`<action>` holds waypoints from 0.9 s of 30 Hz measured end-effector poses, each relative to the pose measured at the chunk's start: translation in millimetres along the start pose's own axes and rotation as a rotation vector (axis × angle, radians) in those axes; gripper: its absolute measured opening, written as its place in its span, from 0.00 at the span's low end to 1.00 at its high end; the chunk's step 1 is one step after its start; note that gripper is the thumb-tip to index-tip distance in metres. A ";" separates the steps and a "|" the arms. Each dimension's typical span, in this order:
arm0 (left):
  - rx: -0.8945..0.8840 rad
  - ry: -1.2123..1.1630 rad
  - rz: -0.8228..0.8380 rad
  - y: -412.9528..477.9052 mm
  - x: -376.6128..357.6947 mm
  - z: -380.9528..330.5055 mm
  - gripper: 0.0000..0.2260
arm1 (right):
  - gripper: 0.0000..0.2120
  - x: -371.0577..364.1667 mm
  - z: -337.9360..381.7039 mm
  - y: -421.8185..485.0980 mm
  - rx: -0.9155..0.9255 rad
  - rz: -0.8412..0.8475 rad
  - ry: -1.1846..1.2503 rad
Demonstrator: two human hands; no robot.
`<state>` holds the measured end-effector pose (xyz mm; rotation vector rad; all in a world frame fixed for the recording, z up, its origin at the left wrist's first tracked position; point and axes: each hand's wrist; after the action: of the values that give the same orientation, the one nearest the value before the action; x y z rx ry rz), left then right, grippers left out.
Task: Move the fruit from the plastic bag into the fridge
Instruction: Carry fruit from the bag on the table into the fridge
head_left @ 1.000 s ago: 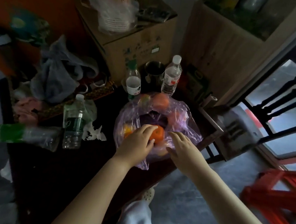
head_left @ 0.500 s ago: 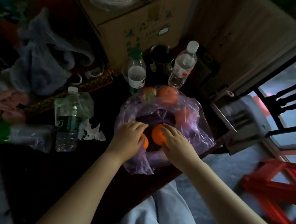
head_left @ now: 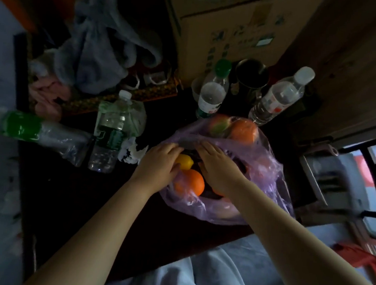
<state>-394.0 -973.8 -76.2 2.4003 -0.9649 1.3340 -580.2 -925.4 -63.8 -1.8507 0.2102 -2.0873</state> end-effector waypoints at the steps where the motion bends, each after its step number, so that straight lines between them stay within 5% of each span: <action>1: 0.014 0.004 0.007 0.7 0.3 3.1 0.22 | 0.26 0.1 -0.5 5.2 0.007 0.004 -0.012; 20: 0.102 -0.074 0.032 18.7 -11.6 29.1 0.24 | 0.29 -6.6 -19.8 62.6 -0.004 0.122 0.015; 27: -0.138 -0.140 -0.164 4.5 -2.0 -1.2 0.12 | 0.20 6.3 -5.1 37.6 0.037 -0.220 0.117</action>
<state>-398.4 -975.7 -77.7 2.4329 -0.8424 1.0215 -579.9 -963.1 -71.1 -1.8025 -0.0058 -2.3322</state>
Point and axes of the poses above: each hand's wrist, its own y-axis towards the middle knuckle, its own x-axis out of the back of the hand, z = x × y, and after that the axes turned 12 degrees about -y, right-handed
